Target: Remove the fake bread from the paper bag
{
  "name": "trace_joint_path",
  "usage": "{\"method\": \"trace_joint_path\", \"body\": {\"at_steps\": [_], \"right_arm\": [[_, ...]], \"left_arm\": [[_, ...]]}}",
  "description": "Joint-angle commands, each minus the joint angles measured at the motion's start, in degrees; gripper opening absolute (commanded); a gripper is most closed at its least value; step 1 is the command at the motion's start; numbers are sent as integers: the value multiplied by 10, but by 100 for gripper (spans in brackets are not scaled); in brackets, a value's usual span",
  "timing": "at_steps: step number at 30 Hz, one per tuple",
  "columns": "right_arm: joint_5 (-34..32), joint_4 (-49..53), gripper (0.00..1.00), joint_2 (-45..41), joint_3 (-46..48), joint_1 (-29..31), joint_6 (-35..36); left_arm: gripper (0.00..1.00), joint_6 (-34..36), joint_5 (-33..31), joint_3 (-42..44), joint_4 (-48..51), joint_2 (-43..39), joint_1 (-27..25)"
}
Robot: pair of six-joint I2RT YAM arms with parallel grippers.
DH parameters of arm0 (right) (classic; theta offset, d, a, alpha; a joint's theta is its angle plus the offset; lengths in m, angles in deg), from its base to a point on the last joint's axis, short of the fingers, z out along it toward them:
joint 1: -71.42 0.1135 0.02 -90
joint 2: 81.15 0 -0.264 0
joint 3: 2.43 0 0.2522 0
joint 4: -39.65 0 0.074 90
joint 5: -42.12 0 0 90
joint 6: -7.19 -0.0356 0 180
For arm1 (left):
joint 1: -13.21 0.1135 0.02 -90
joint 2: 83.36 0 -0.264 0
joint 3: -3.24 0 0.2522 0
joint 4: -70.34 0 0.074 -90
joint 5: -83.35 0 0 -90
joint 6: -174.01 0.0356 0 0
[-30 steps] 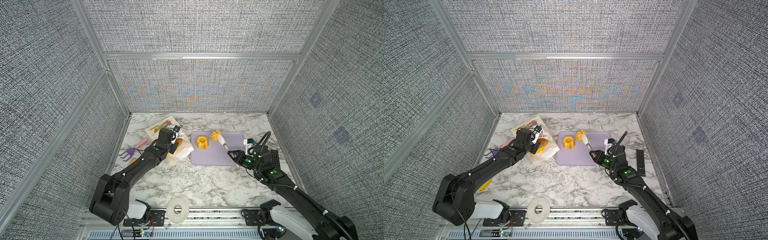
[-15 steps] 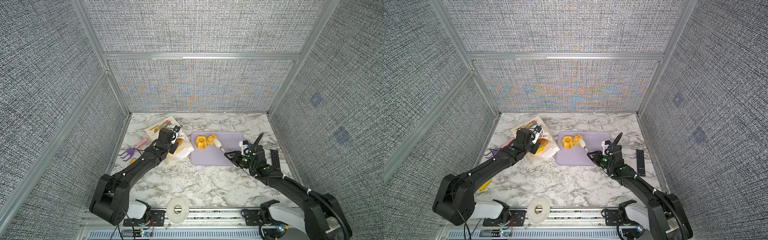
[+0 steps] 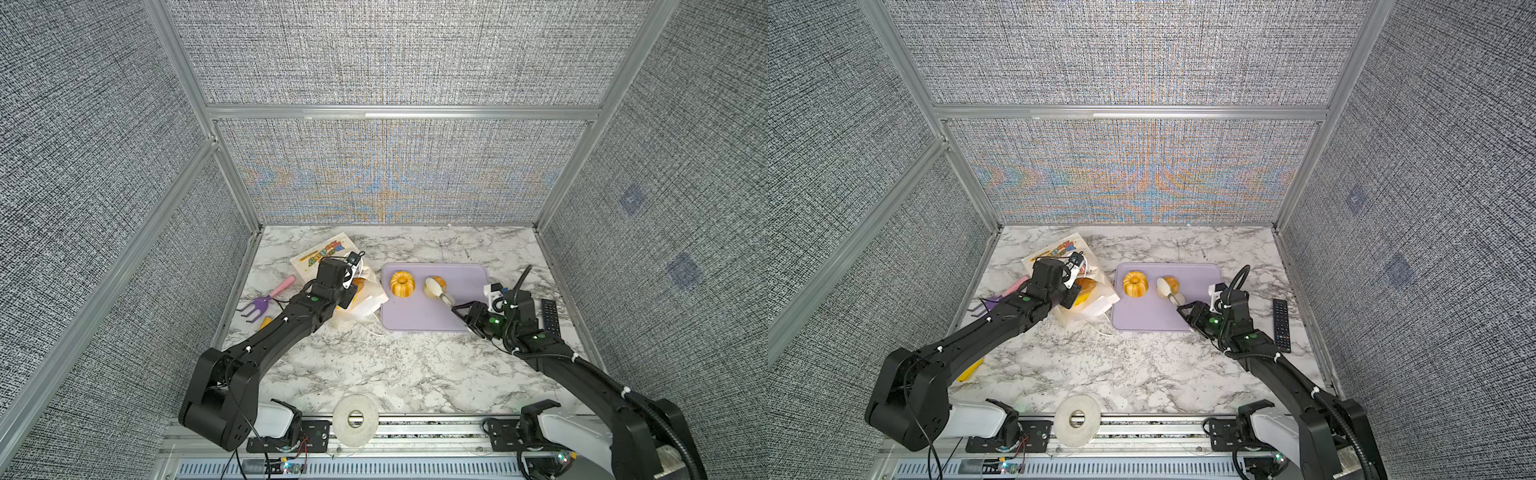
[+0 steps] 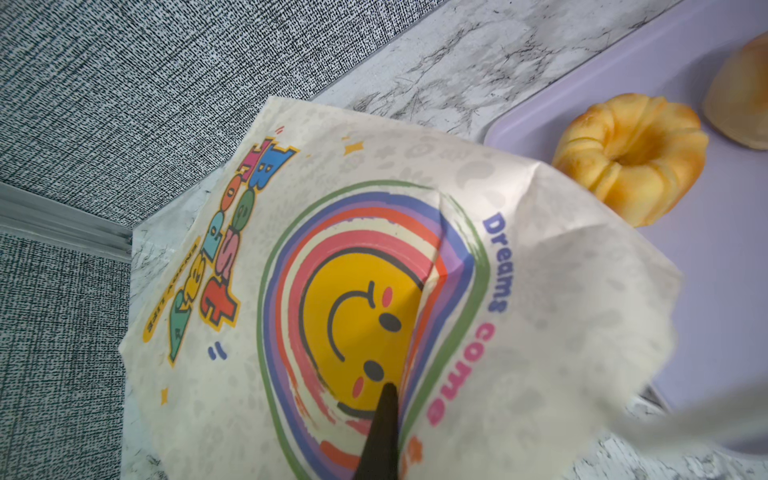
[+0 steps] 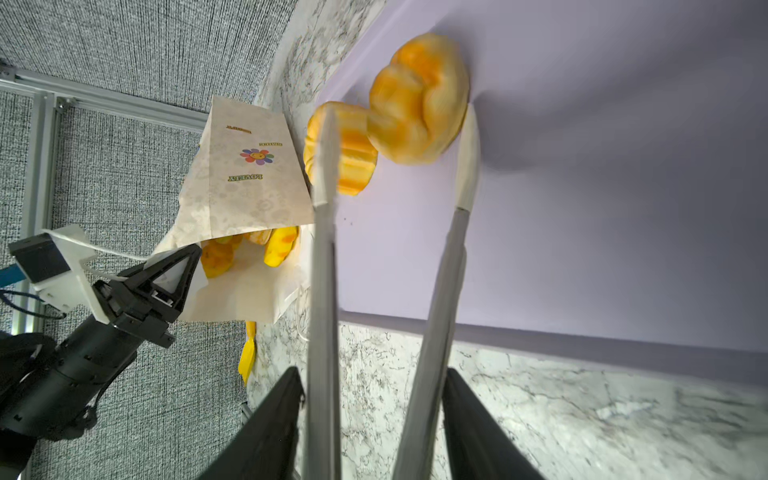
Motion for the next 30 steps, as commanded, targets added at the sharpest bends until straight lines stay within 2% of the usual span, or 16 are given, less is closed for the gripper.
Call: {"method": "trace_joint_path", "body": {"at_steps": [1,11,16,22,26,28,30], "right_arm": [[-23,57,58,-20,-1,-8,9],[-21,193,57,-38,-53,-25,84],[-16,218,64,-36,-52,-12,114],[-99,293,69,-8,-80,79,175],[-199,327,71,21,-105,172,216],[-249,337,74,35,-113,217,236],[-287,341,82,53,-120,253,254]], "left_arm": [[0,-6,14,3,-8,-8,-2],[0,-5,12,8,-4,-21,-7],[0,-3,6,11,-5,-25,-7],[0,-5,5,8,0,-24,-9],[0,-6,2,6,4,-23,-12],[0,-7,0,7,4,-23,-13],[0,-7,0,8,3,-24,-14]]}}
